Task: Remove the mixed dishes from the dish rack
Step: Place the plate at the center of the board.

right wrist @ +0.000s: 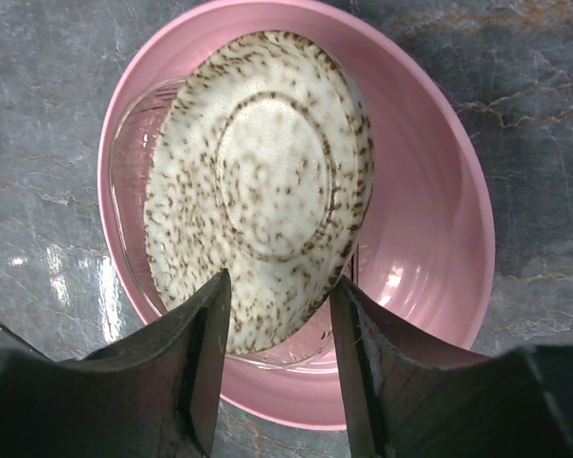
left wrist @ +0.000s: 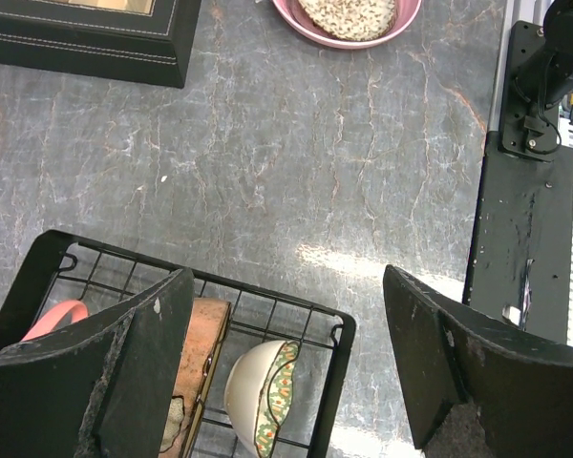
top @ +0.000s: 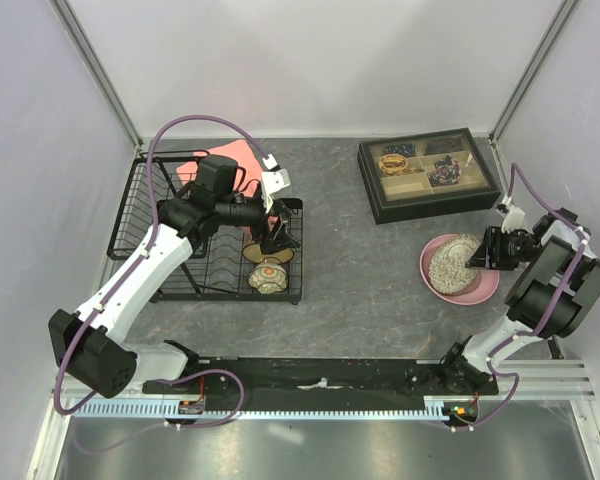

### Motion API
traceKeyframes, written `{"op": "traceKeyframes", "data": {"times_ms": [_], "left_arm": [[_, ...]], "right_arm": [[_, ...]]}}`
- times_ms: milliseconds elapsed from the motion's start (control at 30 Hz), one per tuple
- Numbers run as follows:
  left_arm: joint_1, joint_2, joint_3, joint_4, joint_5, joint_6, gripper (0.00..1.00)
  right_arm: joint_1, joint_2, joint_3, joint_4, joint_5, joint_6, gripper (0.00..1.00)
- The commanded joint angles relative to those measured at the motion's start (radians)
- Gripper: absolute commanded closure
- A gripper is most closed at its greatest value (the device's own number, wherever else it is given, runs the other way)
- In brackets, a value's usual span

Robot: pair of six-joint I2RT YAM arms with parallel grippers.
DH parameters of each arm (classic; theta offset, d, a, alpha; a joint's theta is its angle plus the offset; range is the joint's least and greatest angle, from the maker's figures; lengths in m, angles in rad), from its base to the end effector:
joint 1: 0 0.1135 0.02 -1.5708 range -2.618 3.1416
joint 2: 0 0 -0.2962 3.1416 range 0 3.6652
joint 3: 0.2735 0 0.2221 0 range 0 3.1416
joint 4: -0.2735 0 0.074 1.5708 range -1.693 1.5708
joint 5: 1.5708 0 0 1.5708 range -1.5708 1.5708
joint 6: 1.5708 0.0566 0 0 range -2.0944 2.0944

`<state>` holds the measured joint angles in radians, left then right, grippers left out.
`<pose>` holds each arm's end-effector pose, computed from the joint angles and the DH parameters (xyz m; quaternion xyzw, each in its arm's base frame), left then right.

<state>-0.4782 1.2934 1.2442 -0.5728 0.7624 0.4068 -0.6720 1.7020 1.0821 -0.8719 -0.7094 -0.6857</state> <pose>0.2029 -0.1492 0.3808 0.5072 0.6734 -0.3459 0.4119 0.2396 -0.1435 0.2152 -0.0201 0.9369 0.2468 0.2467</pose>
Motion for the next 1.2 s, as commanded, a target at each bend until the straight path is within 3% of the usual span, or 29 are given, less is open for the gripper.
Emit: {"op": "traceKeyframes", "data": {"times_ms": [0, 233, 533, 767, 1167], "left_arm": [[0.0, -0.016, -0.003, 0.028, 0.022, 0.015, 0.14], [0.0, -0.019, -0.005, 0.025, 0.018, 0.02, 0.14], [0.0, -0.032, -0.003, 0.014, -0.024, 0.041, 0.14], [0.0, -0.048, 0.008, 0.01, -0.193, 0.064, 0.14], [-0.002, -0.022, 0.04, -0.088, -0.374, 0.334, 0.11]], "right_arm": [[0.002, -0.057, -0.017, 0.031, 0.022, 0.015, 0.45], [0.002, -0.096, -0.027, 0.062, 0.065, 0.041, 0.33], [0.002, -0.15, -0.013, 0.071, 0.088, 0.061, 0.27], [0.003, -0.264, 0.01, 0.056, 0.091, 0.069, 0.21], [0.054, -0.469, 0.055, 0.001, 0.113, 0.071, 0.08]]}}
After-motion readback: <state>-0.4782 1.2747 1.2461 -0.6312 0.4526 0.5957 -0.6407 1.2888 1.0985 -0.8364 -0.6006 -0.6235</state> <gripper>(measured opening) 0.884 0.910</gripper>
